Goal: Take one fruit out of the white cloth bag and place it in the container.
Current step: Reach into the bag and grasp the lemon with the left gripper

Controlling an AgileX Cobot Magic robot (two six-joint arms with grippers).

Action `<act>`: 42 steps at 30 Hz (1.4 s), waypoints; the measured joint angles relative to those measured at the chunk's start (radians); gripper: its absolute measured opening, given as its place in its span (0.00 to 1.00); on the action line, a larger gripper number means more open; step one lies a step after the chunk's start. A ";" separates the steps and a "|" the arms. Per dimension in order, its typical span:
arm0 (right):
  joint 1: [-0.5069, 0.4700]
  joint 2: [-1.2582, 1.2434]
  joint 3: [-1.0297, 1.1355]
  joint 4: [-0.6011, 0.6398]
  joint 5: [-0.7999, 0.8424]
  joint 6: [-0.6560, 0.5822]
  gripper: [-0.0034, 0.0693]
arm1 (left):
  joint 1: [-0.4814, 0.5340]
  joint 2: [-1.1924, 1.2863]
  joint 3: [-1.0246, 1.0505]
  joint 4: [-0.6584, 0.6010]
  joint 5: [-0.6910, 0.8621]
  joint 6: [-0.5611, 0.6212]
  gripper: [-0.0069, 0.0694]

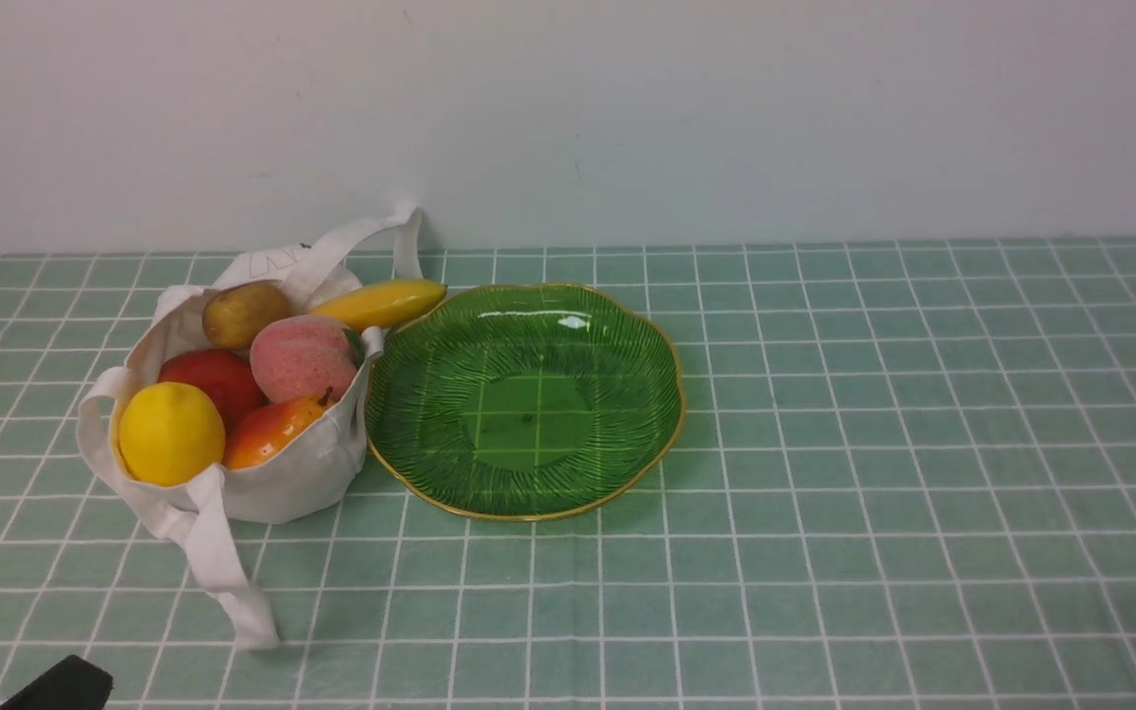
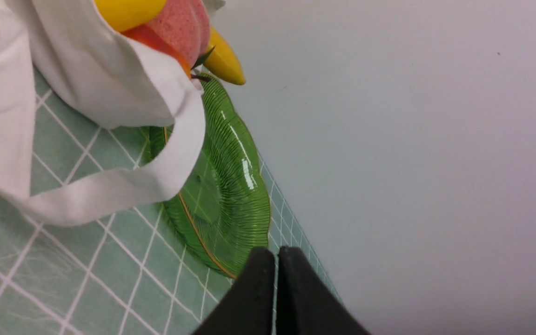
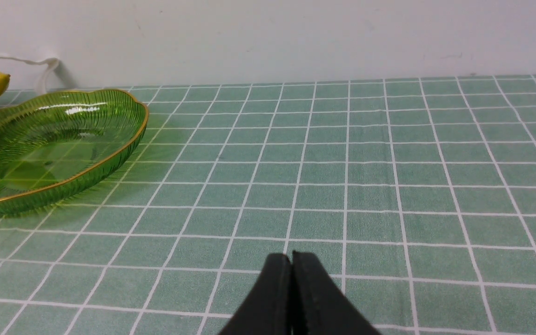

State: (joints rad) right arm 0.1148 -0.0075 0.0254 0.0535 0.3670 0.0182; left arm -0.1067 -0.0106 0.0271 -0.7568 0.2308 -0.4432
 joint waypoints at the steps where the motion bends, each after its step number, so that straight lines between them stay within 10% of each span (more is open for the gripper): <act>1: 0.000 0.000 0.000 0.000 0.000 0.000 0.03 | 0.000 0.000 -0.006 -0.001 0.001 0.010 0.08; 9: 0.000 0.000 0.000 0.000 0.000 0.000 0.03 | 0.000 0.152 -0.291 0.055 0.129 0.248 0.08; 16: 0.000 0.000 0.000 0.000 0.000 0.000 0.03 | 0.000 0.670 -0.569 0.354 0.646 0.384 0.08; 30: 0.000 0.000 0.000 0.000 0.000 0.000 0.03 | 0.000 1.157 -1.052 0.765 0.682 0.234 0.11; 42: 0.000 0.000 0.000 0.000 0.000 0.000 0.03 | -0.001 1.450 -1.121 0.951 0.560 0.070 0.57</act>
State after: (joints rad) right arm 0.1148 -0.0075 0.0254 0.0535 0.3670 0.0182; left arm -0.1080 1.4391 -1.0936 0.1938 0.7905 -0.3733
